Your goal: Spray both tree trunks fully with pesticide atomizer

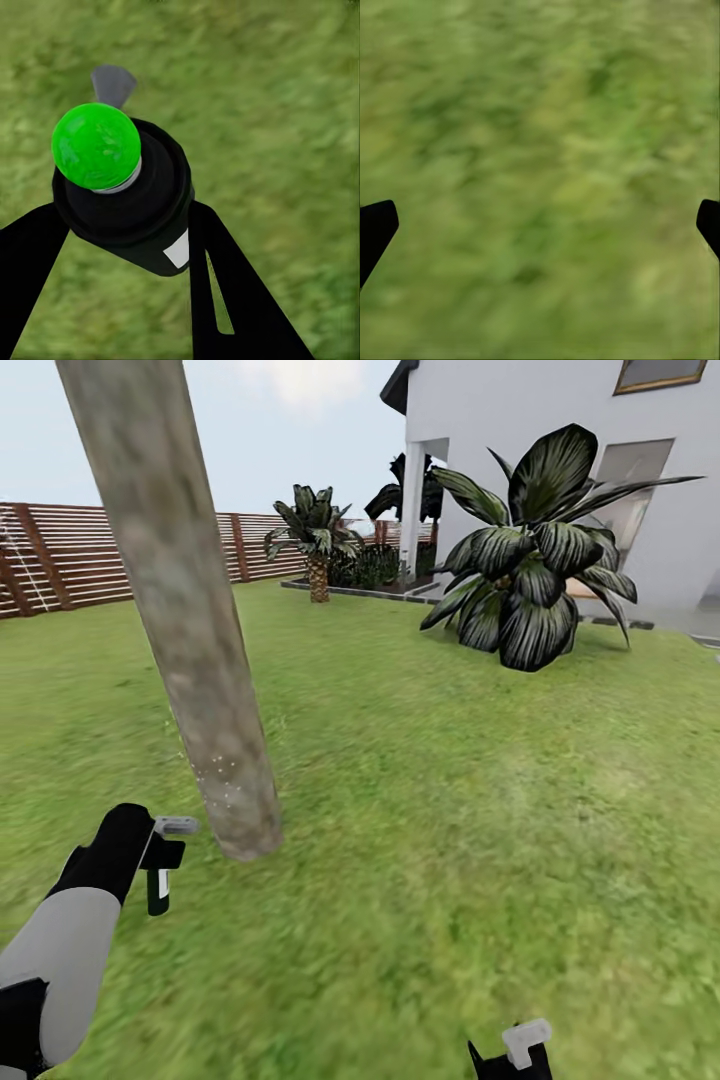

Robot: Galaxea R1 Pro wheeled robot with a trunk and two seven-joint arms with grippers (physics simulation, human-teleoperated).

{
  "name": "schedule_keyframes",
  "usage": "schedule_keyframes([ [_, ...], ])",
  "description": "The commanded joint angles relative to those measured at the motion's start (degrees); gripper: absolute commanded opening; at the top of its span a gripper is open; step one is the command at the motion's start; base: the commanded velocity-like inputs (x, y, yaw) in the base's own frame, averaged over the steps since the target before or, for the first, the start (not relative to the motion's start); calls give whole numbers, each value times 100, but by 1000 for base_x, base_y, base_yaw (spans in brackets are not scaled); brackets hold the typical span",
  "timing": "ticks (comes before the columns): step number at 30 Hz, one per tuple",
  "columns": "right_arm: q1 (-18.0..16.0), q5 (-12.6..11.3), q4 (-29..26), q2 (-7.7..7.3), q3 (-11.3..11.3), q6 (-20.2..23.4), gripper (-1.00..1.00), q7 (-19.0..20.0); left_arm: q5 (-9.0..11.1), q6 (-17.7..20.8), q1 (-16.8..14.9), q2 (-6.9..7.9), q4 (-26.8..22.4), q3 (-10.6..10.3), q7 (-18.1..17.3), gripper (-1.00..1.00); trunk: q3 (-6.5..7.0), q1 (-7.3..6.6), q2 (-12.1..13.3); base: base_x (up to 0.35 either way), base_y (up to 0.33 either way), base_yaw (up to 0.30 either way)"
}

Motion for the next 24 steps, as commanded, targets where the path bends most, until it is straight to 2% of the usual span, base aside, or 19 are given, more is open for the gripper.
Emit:
schedule_keyframes([
  [1, -1, 9, 1, -1, -50, -15, 100, 46, -63, 13, -6, -3, -7, 18, -54, -100, -5, 1, -2, 235, -202, 276],
  [8, -1, 5, 1, -1, -51, -15, 100, 47, -58, 14, -6, -14, -9, 19, -54, -100, -5, 1, -2, 174, -235, 229],
  [24, -1, 10, 1, -6, -51, -15, 100, 41, -63, 22, -6, -62, -9, 31, -53, -100, -5, 1, -2, 85, -271, 5],
])
